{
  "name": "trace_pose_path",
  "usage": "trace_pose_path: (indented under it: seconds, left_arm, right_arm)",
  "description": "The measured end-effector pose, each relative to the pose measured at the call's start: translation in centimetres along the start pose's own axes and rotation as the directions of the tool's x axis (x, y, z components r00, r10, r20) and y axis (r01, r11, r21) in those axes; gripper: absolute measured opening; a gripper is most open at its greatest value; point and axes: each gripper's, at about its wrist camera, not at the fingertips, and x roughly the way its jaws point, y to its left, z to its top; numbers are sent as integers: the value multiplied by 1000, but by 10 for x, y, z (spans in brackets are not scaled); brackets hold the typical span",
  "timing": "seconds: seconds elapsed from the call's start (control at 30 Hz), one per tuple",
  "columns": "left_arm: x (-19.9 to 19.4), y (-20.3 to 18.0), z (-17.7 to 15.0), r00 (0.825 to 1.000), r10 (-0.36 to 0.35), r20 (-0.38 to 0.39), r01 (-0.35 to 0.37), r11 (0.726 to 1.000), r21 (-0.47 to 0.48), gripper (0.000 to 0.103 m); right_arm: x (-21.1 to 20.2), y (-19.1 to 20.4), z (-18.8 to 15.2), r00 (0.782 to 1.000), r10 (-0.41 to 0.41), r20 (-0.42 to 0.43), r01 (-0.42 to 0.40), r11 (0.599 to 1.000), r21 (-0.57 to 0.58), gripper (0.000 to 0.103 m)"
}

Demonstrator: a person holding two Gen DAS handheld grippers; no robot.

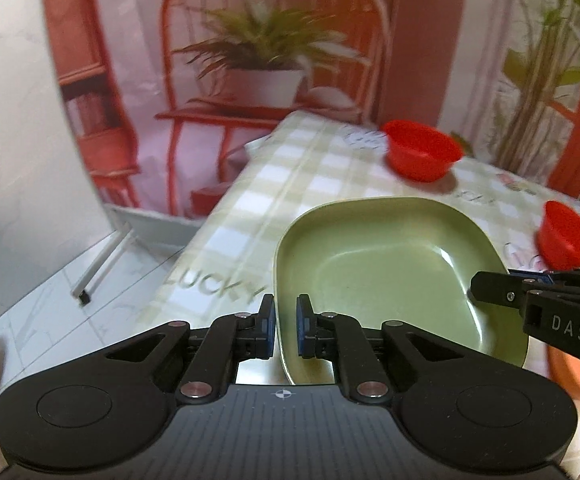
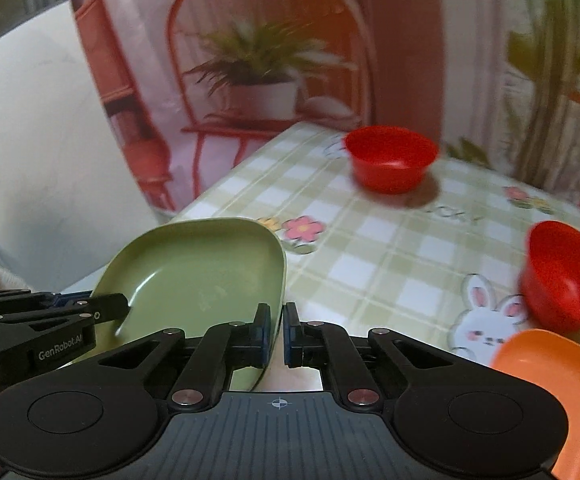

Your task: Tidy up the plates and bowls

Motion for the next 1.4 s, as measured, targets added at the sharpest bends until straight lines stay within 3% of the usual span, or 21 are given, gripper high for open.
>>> trace_pose_path:
  seconds: [0.53, 0.9, 1.4]
  left_arm:
    - [-14, -96, 11, 988, -151, 30, 147, 982, 119, 12]
    - [-15, -145, 2, 975, -224, -4, 221, 961, 166, 12]
    - [-7, -175, -7, 952, -296, -73, 305, 931, 203, 12]
  right_arm:
    - [-74, -90, -8, 983, -131, 131, 106, 977, 184, 6]
    - [-106, -141, -34, 965, -213, 152, 165, 946, 279, 6]
    - [-125, -181, -59, 959, -253, 130, 189, 909, 370, 6]
